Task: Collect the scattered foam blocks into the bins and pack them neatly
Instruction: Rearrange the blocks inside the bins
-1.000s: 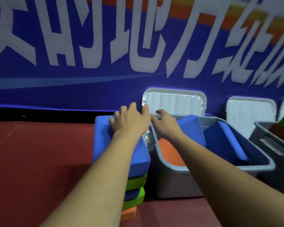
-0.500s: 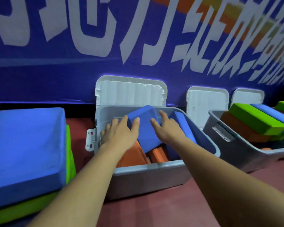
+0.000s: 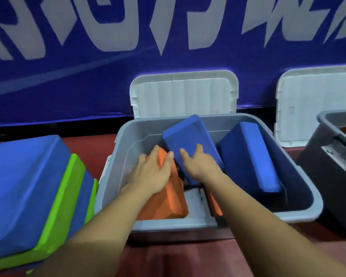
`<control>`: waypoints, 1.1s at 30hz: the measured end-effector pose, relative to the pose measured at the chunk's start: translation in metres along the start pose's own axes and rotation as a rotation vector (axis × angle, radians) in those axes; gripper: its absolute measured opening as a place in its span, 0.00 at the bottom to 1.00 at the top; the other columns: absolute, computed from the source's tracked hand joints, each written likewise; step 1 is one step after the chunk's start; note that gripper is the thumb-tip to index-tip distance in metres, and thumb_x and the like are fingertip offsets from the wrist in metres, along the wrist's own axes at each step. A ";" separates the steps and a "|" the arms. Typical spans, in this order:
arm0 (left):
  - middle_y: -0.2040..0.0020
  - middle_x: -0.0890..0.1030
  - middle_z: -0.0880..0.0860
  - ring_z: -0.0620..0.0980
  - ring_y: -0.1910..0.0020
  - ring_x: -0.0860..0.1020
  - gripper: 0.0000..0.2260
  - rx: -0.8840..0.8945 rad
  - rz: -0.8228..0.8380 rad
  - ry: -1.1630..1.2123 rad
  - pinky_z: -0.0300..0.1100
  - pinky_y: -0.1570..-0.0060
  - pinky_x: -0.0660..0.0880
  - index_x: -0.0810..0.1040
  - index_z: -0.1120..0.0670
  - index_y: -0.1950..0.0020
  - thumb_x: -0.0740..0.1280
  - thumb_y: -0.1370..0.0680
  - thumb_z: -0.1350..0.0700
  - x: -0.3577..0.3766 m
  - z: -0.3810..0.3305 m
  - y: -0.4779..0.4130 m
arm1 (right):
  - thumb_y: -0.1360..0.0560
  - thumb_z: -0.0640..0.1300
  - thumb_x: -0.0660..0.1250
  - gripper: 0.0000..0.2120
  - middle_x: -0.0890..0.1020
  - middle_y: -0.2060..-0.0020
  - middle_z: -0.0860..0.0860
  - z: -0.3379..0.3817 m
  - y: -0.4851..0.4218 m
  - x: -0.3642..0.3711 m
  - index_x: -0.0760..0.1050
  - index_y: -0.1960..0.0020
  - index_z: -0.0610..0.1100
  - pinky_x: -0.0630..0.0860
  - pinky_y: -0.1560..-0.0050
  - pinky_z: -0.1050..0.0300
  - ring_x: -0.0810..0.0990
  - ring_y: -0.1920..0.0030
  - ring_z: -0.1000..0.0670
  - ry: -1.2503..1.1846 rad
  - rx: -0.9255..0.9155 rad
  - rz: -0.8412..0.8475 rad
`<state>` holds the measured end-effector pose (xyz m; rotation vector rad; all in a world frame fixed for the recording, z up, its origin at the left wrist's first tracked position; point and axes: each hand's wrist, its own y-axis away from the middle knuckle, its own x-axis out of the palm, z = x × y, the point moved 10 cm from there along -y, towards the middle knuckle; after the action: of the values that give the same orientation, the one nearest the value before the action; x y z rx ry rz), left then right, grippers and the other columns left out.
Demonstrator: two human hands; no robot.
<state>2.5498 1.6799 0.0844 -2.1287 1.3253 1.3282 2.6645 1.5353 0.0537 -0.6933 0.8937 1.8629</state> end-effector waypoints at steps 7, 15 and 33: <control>0.18 0.57 0.55 0.58 0.20 0.57 0.43 -0.113 0.076 0.042 0.58 0.22 0.53 0.47 0.41 0.18 0.40 0.30 0.22 0.022 0.058 -0.033 | 0.16 0.64 0.48 0.36 0.64 0.21 0.42 0.009 -0.002 0.048 0.41 0.17 0.49 0.61 0.25 0.45 0.64 0.23 0.38 -0.048 -0.007 0.237; 0.17 0.54 0.50 0.54 0.18 0.53 0.48 -0.095 0.192 0.217 0.58 0.21 0.50 0.47 0.36 0.19 0.38 0.38 0.19 0.057 0.049 -0.029 | 0.20 0.70 0.45 0.33 0.66 0.23 0.40 0.015 0.018 0.069 0.38 0.19 0.64 0.75 0.40 0.38 0.77 0.37 0.33 -0.108 0.075 0.406; 0.18 0.57 0.48 0.52 0.19 0.55 0.28 0.089 0.034 0.358 0.48 0.22 0.50 0.55 0.44 0.18 0.41 0.16 0.36 -0.028 0.028 -0.013 | 0.18 0.67 0.46 0.21 0.80 0.52 0.45 0.085 0.039 0.030 0.68 0.39 0.55 0.77 0.55 0.48 0.79 0.61 0.45 -0.521 -0.109 0.251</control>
<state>2.5409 1.7201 0.0897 -2.3665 1.5261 0.9064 2.6089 1.6076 0.0913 -0.1378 0.5573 2.1841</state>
